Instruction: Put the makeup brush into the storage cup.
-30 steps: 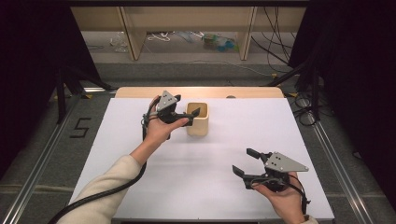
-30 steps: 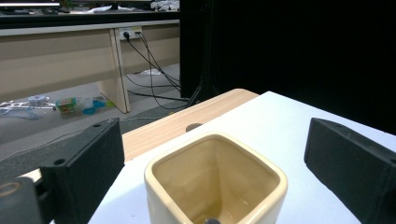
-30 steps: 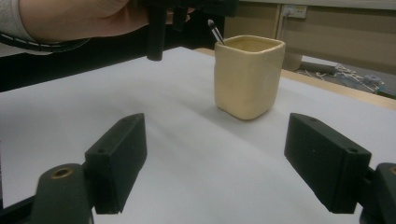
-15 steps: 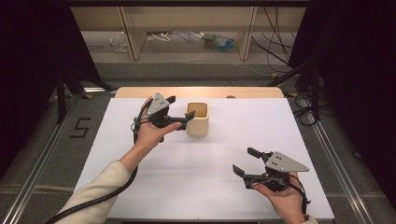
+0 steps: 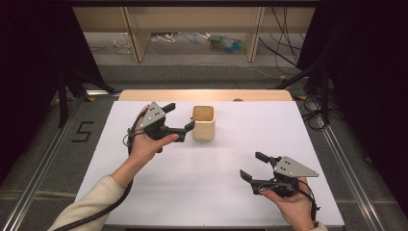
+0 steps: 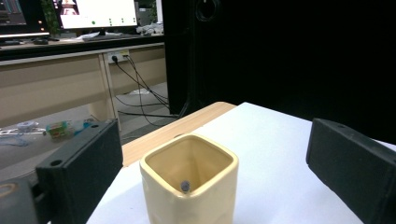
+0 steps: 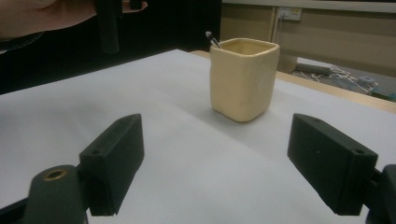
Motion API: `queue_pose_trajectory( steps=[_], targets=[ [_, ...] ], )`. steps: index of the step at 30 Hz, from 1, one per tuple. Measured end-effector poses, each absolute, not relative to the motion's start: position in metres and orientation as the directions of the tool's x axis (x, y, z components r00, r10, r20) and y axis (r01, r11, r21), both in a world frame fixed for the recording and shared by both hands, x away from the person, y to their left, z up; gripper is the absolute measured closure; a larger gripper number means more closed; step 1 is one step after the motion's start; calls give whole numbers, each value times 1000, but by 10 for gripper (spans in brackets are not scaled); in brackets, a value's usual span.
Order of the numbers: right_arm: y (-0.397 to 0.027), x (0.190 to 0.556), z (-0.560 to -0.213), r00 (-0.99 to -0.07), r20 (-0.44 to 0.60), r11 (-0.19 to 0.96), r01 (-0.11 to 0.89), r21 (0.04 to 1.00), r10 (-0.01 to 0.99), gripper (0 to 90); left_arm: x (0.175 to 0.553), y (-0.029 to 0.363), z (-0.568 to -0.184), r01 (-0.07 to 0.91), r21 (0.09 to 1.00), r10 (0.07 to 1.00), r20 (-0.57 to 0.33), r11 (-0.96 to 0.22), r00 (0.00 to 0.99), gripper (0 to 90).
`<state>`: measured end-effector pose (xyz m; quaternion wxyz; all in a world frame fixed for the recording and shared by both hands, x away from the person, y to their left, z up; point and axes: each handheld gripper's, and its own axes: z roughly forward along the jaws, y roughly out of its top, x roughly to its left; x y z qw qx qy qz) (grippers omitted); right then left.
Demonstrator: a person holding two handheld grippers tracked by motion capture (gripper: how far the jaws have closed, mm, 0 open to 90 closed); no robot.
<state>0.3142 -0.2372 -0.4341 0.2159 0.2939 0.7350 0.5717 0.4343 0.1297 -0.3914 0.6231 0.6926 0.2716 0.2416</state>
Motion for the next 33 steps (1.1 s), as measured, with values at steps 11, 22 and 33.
queue_pose_trajectory(
  steps=[11, 22, 33],
  targets=[
    [-237, 313, -434, -733, 46, 169, 217, 961, 678, 197, 418, 142, -399, 89, 993, 666, -16, -76, 746, 36],
    [-236, 313, -435, -733, 54, 155, 214, 964, 678, 197, 401, 150, -402, 88, 992, 650, -9, -90, 760, 36],
    [-235, 313, -435, -733, 53, 156, 214, 964, 678, 196, 376, 170, -406, 61, 994, 645, 14, -93, 764, 38]
  ],
)
